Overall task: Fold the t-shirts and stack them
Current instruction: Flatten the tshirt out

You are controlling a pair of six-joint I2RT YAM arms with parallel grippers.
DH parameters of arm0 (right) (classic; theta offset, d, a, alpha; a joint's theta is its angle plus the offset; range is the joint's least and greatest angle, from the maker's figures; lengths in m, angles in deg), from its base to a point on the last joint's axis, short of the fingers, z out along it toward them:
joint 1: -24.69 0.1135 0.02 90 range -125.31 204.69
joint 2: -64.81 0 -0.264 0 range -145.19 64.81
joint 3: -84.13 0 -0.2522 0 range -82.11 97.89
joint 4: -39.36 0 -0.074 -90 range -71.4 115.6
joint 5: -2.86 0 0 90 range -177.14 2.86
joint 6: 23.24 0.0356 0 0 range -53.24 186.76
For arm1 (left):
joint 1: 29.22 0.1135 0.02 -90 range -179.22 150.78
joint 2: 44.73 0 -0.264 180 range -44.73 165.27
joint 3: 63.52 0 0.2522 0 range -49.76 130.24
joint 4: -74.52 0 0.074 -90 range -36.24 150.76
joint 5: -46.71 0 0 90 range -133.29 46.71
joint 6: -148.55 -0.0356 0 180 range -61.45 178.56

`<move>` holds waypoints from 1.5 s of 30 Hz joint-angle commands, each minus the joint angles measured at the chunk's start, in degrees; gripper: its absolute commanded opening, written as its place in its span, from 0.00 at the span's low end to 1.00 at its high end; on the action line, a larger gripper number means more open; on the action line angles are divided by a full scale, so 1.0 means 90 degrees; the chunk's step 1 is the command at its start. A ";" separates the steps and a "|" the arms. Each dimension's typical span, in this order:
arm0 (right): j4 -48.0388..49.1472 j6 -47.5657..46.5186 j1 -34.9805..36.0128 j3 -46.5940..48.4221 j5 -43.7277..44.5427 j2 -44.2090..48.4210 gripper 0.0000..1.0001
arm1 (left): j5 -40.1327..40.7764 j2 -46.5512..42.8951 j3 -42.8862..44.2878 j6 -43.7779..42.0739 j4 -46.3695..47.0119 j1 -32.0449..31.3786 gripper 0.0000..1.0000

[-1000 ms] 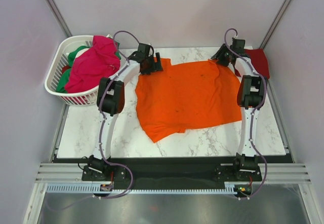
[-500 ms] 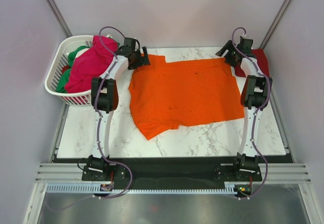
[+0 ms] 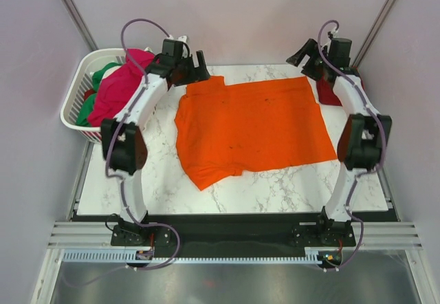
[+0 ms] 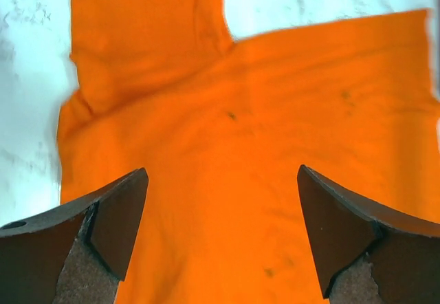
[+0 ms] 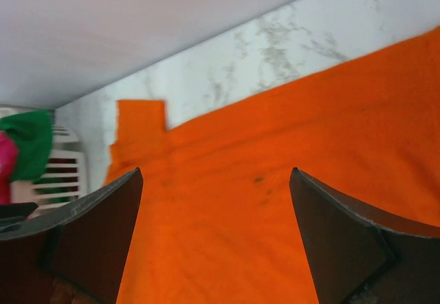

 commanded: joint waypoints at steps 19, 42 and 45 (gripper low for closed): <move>0.0498 0.0662 0.3989 -0.8164 0.1115 0.6888 0.89 | 0.0567 -0.7798 -0.9029 0.2826 -0.0059 -0.2622 0.92; 0.2012 0.0721 0.5006 -0.7639 0.1037 0.3831 0.82 | 0.1025 -0.6559 -0.9421 0.3149 0.0839 -0.2779 0.77; 0.2041 0.0692 0.5016 -0.7522 0.1027 0.3597 0.75 | 0.1095 -0.6207 -0.9275 0.3080 0.0956 -0.2779 0.76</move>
